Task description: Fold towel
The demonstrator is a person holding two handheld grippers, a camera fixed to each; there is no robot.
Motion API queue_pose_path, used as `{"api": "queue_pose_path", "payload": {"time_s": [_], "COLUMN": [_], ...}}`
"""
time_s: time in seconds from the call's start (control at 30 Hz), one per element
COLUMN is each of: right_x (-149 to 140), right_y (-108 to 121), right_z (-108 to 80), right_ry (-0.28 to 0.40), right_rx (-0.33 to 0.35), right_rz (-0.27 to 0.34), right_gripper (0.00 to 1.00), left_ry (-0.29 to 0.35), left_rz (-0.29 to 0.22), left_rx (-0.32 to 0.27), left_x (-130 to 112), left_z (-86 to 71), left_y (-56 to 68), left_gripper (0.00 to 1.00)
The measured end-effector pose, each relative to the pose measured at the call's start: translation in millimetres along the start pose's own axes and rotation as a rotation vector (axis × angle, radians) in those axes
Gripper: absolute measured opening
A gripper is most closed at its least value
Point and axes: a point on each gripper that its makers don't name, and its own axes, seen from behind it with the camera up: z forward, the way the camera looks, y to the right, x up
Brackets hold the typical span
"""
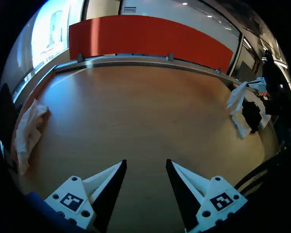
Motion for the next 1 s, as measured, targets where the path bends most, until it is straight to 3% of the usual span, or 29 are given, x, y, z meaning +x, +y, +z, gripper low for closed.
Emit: {"api": "queue_pose_path", "payload": {"time_s": [0.5,1.0], "right_x": [-33.7,-140.4], "right_y": [14.2,20.5], "right_z": [-11.8,-42.4], "right_ry": [-0.050,-0.185], "right_rx": [-0.024,-0.085], "right_rz": [0.003,0.113], "right_gripper": [0.07,0.07], "left_ry": [-0.006,-0.018], "left_rz": [0.012,0.034], "left_rx": [-0.008,-0.016], "left_x": [0.3,-4.0], "left_z": [2.3,2.0], "left_y": [10.8,16.9], "left_gripper": [0.74,0.74]}}
